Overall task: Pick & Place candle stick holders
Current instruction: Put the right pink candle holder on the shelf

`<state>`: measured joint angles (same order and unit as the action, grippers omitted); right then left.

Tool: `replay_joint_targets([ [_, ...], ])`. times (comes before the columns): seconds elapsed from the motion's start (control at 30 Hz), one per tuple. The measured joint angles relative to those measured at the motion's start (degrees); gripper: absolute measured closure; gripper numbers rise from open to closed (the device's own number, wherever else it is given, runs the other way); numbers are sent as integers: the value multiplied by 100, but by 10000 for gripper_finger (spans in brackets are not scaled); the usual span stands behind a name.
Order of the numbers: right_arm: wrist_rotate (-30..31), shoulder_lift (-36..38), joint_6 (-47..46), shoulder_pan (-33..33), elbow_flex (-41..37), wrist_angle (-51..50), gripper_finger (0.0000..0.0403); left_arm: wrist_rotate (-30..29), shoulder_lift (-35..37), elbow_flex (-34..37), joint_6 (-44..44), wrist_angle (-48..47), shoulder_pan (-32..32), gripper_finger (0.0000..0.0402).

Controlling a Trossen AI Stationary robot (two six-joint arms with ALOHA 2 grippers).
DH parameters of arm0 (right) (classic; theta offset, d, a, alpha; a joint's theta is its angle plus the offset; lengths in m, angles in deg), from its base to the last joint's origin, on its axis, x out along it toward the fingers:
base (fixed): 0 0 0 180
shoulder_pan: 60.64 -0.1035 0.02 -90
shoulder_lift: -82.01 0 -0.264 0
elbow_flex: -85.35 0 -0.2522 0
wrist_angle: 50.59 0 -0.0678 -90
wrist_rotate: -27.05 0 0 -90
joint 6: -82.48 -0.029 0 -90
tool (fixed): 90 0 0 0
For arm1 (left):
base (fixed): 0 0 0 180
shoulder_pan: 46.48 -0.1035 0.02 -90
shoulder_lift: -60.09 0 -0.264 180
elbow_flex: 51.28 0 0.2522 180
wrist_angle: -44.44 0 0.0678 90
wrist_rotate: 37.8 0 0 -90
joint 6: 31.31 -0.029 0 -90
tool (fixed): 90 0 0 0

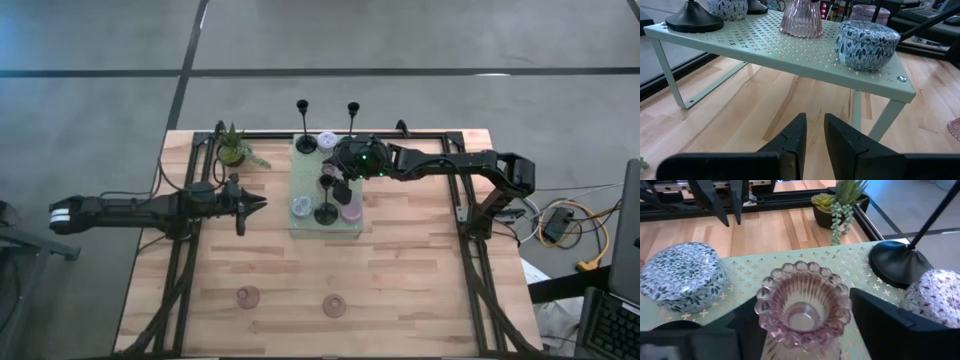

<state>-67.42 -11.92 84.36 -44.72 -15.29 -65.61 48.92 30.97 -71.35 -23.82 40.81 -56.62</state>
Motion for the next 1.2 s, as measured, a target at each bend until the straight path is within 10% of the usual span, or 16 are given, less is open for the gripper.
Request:
replay_joint_targets([
  [0.4, -6, 272, -145, -42, 84, -747, 73, 2, 0, 2, 0, 1, 0, 330],
  [0.9, 6, 1745, -894, -245, 644, -3769, 142, 0, 0, 2, 0, -17, 0, 330],
  [1.2, 674, 2937, -3321, -2369, 73, -4586, 189, 0, 0, 0, 0, -37, 1, 330],
])
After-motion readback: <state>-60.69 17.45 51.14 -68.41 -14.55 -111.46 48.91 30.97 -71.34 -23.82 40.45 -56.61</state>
